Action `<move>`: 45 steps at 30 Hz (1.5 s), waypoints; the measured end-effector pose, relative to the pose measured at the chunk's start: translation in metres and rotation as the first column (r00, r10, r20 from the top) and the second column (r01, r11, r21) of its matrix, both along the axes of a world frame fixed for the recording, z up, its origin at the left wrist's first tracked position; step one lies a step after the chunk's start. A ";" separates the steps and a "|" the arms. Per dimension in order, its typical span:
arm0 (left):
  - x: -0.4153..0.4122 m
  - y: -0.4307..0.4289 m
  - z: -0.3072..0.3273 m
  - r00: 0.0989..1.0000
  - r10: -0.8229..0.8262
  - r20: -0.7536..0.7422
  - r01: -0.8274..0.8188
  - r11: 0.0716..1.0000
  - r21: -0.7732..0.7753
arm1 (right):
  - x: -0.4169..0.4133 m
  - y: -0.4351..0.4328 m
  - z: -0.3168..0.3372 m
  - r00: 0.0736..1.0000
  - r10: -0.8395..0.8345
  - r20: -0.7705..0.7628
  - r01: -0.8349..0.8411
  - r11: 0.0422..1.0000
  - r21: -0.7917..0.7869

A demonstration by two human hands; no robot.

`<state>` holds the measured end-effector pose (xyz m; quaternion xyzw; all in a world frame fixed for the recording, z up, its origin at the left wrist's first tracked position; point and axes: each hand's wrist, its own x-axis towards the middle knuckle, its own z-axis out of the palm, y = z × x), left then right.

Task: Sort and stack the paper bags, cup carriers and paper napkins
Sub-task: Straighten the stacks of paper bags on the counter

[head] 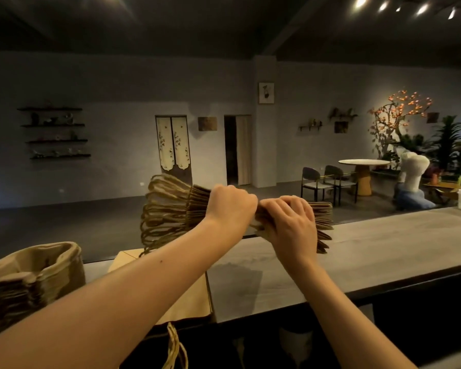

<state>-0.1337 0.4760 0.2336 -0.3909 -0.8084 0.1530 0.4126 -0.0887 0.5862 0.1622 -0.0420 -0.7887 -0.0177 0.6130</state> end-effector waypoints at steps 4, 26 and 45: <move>-0.002 -0.005 0.010 0.982 -0.182 0.049 0.174 0.974 0.147 | 0.003 0.003 0.016 0.994 -0.019 -0.108 0.023 0.999 0.032; -0.072 0.002 -0.076 -0.161 -0.452 0.878 -0.671 0.702 0.238 | -0.006 0.043 -0.032 0.586 0.807 0.076 0.163 -0.025 -0.986; -0.051 0.000 -0.089 -0.116 -0.512 0.851 -0.623 0.705 0.340 | -0.004 0.040 -0.051 0.617 0.765 -0.185 0.088 -0.301 -0.949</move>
